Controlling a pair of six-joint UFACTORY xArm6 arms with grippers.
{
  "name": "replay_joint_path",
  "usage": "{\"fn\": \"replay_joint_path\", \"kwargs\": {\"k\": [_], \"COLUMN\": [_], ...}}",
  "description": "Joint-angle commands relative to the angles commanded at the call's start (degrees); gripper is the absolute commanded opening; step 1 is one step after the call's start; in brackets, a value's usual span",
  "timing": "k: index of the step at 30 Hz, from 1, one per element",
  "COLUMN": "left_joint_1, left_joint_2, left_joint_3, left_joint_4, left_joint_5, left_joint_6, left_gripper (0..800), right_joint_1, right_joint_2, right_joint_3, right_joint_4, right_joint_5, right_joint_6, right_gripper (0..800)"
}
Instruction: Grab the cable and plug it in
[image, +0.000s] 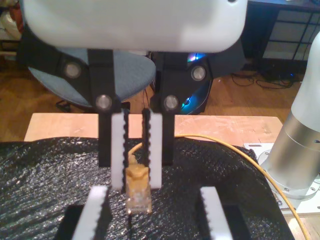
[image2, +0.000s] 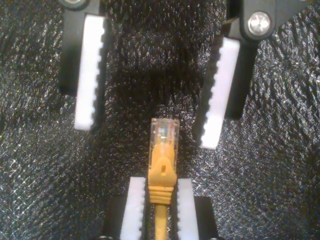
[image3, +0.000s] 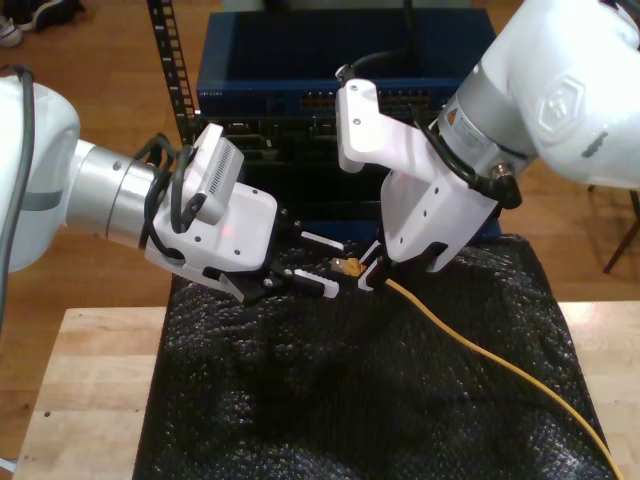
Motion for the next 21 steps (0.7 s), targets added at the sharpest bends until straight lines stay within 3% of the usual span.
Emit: {"fn": "replay_joint_path", "kwargs": {"k": [13, 21], "left_joint_1": [0.09, 0.18], "left_joint_2": [0.0, 0.09], "left_joint_3": [0.09, 0.09], "left_joint_4": [0.0, 0.0], "left_joint_5": [-0.09, -0.09], "left_joint_6": [-0.09, -0.09], "left_gripper": [271, 267], "right_joint_1": [-0.09, 0.0], "right_joint_2": [-0.09, -0.09], "right_joint_3": [0.0, -0.09], "right_joint_4": [0.0, 0.35], "right_joint_5": [0.0, 0.0], "right_joint_6": [0.0, 0.0], "right_gripper": [4, 4]}}
